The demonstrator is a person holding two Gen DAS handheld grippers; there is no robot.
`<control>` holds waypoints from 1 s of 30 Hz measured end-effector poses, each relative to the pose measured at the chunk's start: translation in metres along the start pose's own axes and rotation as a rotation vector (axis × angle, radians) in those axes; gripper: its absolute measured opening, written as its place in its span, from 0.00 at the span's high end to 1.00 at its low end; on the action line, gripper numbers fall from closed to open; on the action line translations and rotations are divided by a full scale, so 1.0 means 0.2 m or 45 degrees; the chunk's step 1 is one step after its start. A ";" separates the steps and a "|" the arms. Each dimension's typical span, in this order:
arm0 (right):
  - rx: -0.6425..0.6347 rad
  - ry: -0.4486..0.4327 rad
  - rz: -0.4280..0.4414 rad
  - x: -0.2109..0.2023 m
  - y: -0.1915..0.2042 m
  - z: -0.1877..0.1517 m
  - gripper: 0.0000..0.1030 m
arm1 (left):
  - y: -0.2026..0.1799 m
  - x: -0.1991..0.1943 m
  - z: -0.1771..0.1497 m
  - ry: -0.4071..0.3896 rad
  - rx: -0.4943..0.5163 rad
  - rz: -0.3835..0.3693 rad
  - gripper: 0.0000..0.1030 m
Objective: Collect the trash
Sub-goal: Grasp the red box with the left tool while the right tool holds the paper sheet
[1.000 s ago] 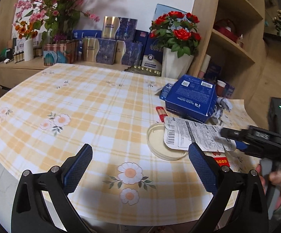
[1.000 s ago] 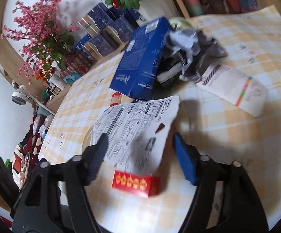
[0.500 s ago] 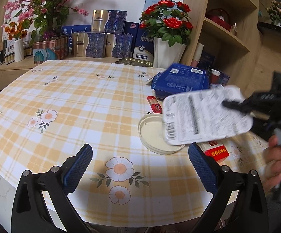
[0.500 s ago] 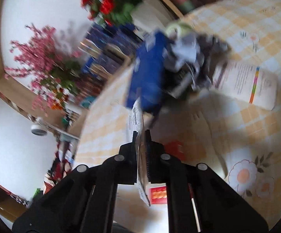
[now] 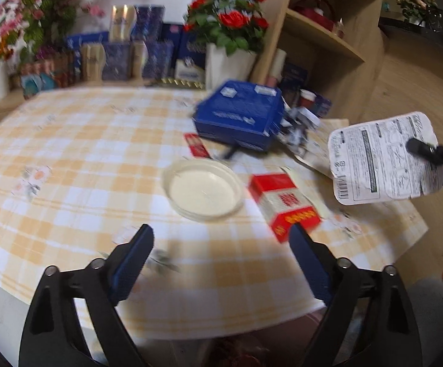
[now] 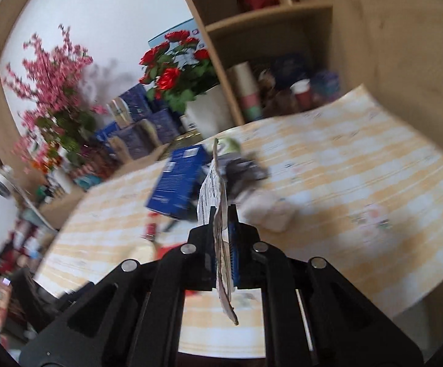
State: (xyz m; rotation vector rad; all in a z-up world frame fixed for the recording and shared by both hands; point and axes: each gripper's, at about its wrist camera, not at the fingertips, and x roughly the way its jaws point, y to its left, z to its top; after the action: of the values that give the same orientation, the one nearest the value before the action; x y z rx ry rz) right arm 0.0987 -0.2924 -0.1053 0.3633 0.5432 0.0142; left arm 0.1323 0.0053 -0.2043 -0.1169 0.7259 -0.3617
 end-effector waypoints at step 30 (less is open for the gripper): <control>-0.091 -0.168 -0.071 -0.13 -0.27 -0.18 0.90 | -0.45 0.60 0.18 0.342 0.018 0.305 0.25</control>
State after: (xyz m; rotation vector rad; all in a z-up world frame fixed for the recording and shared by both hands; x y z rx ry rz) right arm 0.0537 -0.3328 -0.1399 0.2770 0.4208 -0.0439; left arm 0.2133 -0.1231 -0.2326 0.0334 0.9913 -0.1537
